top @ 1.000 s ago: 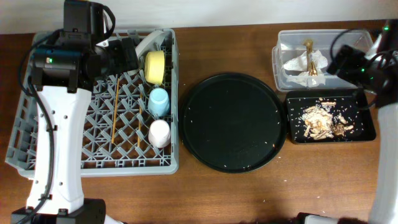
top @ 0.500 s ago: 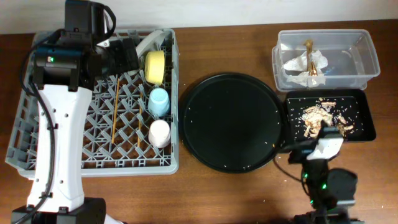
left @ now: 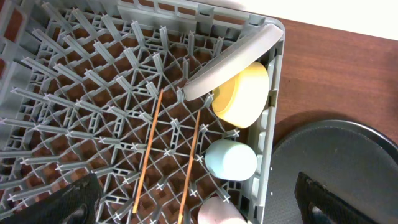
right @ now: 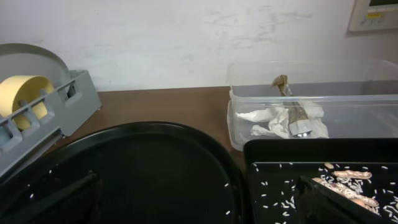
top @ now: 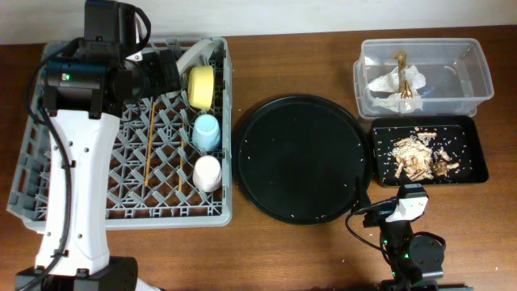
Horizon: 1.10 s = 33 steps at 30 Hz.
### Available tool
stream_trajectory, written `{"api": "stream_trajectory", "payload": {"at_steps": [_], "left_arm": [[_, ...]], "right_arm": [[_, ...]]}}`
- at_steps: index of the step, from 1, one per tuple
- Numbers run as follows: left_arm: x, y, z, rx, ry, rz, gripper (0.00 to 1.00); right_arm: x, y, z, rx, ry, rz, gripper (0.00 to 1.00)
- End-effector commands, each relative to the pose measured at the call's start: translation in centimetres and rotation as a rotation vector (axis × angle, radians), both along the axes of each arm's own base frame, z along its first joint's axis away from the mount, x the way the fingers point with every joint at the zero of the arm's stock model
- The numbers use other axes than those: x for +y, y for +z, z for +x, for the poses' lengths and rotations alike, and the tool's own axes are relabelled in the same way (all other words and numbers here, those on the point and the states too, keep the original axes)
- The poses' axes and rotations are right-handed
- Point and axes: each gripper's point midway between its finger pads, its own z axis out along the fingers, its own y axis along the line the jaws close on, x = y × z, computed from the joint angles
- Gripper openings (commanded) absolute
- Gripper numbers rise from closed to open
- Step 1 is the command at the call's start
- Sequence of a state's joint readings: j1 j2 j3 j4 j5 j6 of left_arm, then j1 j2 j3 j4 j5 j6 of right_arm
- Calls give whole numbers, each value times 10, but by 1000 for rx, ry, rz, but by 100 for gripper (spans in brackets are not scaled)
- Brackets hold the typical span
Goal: Sort waste into correct bins and load items into the dishwasher rack
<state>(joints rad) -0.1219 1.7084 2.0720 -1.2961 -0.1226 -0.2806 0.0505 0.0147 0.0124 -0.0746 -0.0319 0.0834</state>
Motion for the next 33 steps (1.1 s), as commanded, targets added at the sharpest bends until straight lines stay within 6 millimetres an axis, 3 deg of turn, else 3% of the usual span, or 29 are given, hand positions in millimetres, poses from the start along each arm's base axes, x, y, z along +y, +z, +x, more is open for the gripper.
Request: {"api": "stream_trajectory", "payload": {"at_steps": [1,10,12,14,18,20,22,25,26,28,33], "left_arm": [[0,1,0,-4,-5,1,99],[0,1,0,-4,-5,1,99],[11,3,0,-9,28,57,99],[10,2,0,-7,25,54,99],[37,50,-20,-184,120,144,99],[41,62,-26,-327,128,155,99],[49,49,-38,-451,119,162,99],[64,2,-63,-533,128,112,99],[65,-21,-77,-576,98,120,99],[57,-41,-90,-648,3,180,99],[60,-102,-131,-747,-38,276,99]], "right_arm": [[4,-2,0,1,16,11,99],[4,-2,0,1,16,11,98],[4,-2,0,1,16,11,98],[4,-2,0,1,16,11,98],[4,-2,0,1,16,11,98],[4,-2,0,1,16,11,98],[4,-2,0,1,16,11,99],[4,-2,0,1,16,11,99],[4,-2,0,1,16,11,99],[4,-2,0,1,16,11,98],[4,-2,0,1,16,11,98]]}}
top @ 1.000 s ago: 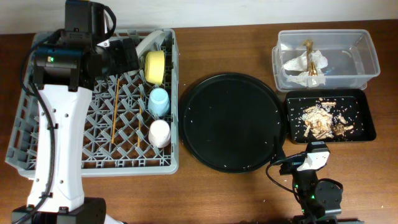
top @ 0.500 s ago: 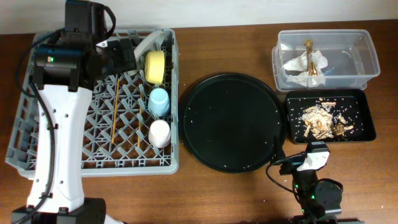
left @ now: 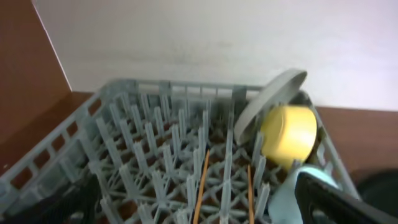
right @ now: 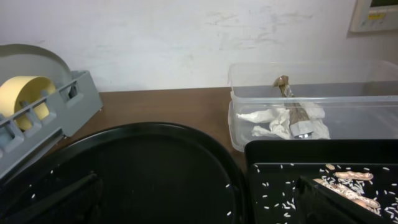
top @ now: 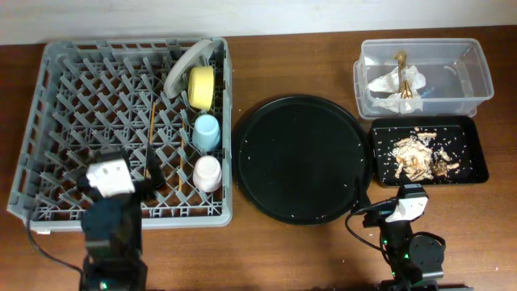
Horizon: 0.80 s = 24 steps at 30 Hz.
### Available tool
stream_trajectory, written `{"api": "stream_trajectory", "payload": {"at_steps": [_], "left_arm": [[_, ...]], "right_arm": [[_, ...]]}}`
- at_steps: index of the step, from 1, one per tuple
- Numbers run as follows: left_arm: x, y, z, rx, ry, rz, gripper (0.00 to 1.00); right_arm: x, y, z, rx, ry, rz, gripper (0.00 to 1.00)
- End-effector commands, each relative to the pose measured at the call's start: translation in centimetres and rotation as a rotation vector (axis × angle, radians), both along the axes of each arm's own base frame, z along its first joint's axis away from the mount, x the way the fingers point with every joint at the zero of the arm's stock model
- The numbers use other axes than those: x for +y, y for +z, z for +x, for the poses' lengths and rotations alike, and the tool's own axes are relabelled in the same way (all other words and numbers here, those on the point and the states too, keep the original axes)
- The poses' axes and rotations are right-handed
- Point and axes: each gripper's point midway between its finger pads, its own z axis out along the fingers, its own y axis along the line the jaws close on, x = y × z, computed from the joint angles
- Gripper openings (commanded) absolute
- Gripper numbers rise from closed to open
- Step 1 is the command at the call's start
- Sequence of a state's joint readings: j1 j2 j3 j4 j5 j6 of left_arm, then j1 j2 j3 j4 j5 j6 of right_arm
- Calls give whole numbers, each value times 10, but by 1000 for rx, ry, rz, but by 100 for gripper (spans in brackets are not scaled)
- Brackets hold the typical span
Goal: Sort waste into correct bins and load items into the dishwasher rack
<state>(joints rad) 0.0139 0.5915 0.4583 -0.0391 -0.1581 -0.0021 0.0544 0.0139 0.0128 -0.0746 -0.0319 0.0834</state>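
Note:
The grey dishwasher rack (top: 48, 121) holds a grey plate (top: 187, 61), a yellow cup (top: 201, 87), a blue cup (top: 206, 131), a white cup (top: 208, 172) and two wooden chopsticks (top: 151, 133). My left gripper (left: 199, 208) sits low at the rack's front edge, open, with nothing between its fingers. The plate (left: 267, 102) and yellow cup (left: 288, 134) show at the rack's far right corner. My right gripper (right: 199, 202) rests open and empty at the table's front, facing the round black tray (top: 303, 158).
A clear bin (top: 424, 77) at the back right holds crumpled paper and a utensil. In front of it a black rectangular bin (top: 464, 153) holds food scraps. Rice grains are scattered on the round tray. A wall runs behind the table.
My left arm was stretched over the rack's back left with the wrist looking down on the plate and cups. Now it is at the rack's front edge, looking across it. The right arm is unchanged.

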Motion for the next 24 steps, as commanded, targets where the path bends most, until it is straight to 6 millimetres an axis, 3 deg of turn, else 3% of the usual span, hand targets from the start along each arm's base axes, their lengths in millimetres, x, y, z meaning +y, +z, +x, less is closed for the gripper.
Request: {"api": "stream_trajectory", "payload": {"at_steps": [1,7,9,13,24], "left_arm": [[0,-39,-21,-23,-35,68,99],[0,-85,-41,-67,-47,143,99],[-4,-105,-44,-2,-70,134,99],[-5,-87,-47,-84,-70,142,99],[-6,-89,-47,-73,-75,141,99]], "right_arm": [[3,-2,0,2,12,11,98],[3,-2,0,2,12,11,98],[3,-2,0,2,12,11,98],[3,-2,0,2,12,11,98],[3,-2,0,2,12,11,98]]}}
